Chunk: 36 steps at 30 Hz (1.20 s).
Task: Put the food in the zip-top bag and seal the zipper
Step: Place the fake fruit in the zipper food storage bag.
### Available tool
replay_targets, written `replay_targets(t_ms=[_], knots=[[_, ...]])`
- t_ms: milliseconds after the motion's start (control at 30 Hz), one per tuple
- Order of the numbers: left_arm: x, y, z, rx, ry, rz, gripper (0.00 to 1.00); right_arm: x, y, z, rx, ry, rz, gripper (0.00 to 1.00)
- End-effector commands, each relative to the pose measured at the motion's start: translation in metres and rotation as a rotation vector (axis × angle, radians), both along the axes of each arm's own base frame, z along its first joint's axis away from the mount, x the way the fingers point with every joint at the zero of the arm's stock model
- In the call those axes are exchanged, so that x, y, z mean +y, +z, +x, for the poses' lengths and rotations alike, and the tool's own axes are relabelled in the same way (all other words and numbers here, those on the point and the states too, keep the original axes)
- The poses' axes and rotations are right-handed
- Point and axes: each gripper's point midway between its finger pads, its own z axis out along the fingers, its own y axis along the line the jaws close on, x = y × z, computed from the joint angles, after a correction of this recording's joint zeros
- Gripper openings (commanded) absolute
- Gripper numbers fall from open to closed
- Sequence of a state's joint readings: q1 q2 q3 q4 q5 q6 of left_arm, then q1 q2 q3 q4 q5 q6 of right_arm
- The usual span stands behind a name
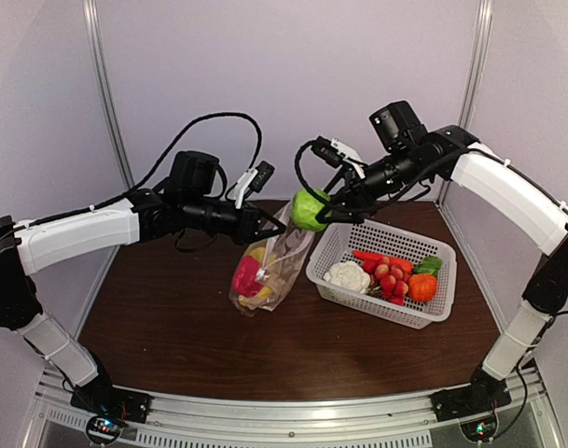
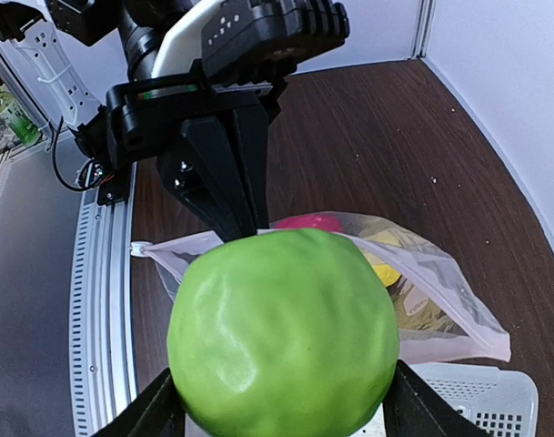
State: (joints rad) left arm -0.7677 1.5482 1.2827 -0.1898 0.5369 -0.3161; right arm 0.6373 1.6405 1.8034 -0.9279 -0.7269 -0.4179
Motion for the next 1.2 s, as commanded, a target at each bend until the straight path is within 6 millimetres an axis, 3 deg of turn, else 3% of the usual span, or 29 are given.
replay_targets(t_ms=[0, 200, 367, 500, 667, 767, 967, 1167], knots=[[0.0, 0.003, 0.003, -0.032, 0.002, 0.002, 0.0, 0.019, -0.013, 0.002, 0.082, -0.003, -0.024, 0.62], [0.003, 0.014, 0.001, -0.05, 0.01, -0.014, 0.0, 0.026, -0.037, 0.008, 0.112, -0.015, -0.069, 0.61], [0.008, 0.025, -0.001, -0.076, 0.021, -0.032, 0.0, 0.024, -0.069, 0.019, 0.143, -0.085, -0.138, 0.59], [0.009, 0.029, -0.001, -0.085, 0.026, -0.04, 0.0, 0.023, -0.076, 0.029, 0.142, -0.134, -0.166, 0.58], [0.005, 0.025, -0.004, -0.064, 0.0, -0.047, 0.0, 0.024, -0.063, 0.044, 0.126, -0.218, -0.147, 0.6], [0.004, 0.023, -0.005, -0.057, -0.006, -0.048, 0.0, 0.03, -0.054, 0.047, 0.136, -0.237, -0.118, 0.7], [0.006, 0.022, -0.002, -0.064, 0.011, -0.038, 0.0, 0.038, -0.034, 0.023, 0.156, -0.139, -0.072, 0.9], [0.006, 0.02, 0.0, -0.064, 0.02, -0.028, 0.0, 0.014, 0.004, -0.007, 0.069, -0.071, -0.047, 0.93]])
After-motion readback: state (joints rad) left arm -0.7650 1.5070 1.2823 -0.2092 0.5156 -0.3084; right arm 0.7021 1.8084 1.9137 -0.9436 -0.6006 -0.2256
